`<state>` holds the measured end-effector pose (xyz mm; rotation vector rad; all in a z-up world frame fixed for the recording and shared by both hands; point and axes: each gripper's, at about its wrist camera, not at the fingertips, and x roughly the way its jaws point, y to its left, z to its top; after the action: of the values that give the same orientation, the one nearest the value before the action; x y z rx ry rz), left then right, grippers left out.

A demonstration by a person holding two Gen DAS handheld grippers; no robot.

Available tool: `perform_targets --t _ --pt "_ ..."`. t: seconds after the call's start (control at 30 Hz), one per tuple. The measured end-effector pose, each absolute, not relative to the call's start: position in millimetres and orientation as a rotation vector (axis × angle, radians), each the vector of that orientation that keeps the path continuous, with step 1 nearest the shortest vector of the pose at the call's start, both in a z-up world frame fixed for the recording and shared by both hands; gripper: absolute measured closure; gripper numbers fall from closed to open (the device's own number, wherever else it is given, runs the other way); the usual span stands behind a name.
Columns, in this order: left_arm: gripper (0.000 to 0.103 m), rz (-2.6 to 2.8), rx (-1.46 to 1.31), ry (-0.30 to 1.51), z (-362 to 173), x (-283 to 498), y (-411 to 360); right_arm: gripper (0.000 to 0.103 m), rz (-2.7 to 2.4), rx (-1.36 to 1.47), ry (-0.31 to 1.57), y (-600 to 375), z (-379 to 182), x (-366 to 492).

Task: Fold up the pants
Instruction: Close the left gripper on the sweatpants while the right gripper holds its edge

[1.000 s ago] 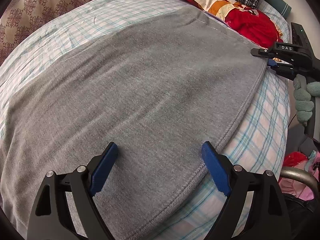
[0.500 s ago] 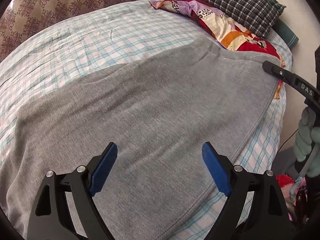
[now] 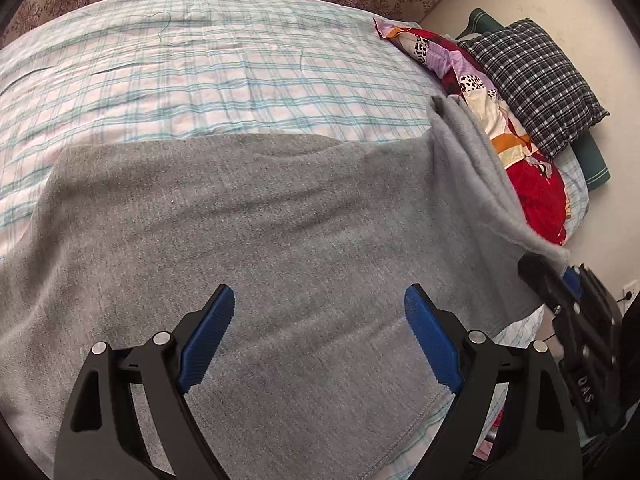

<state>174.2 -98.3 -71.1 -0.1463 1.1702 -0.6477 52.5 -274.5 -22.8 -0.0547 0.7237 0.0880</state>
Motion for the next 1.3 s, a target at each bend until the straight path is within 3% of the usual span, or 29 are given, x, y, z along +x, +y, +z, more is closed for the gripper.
perform_targets --t 0.4,0.8,0.9,0.97,1.3 --pt "0.008 -0.788 -0.529 1.265 -106 187 -93 0.085 0.228 -0.125 0.801 -221 -50 33" --pt "0.011 -0.907 -0.547 1.244 -85 212 -142 0.085 0.293 -0.136 0.799 -211 -46 16" --pt "0.047 -0.882 -0.522 1.233 -77 221 -144 0.085 0.283 -0.131 0.798 -212 -47 16" --pt "0.081 -0.864 -0.489 1.196 -67 222 -138 0.085 0.282 -0.114 0.799 -214 -46 17" --pt "0.084 -0.749 -0.346 1.062 -48 197 -78 0.085 0.415 -0.123 0.814 -186 -51 16"
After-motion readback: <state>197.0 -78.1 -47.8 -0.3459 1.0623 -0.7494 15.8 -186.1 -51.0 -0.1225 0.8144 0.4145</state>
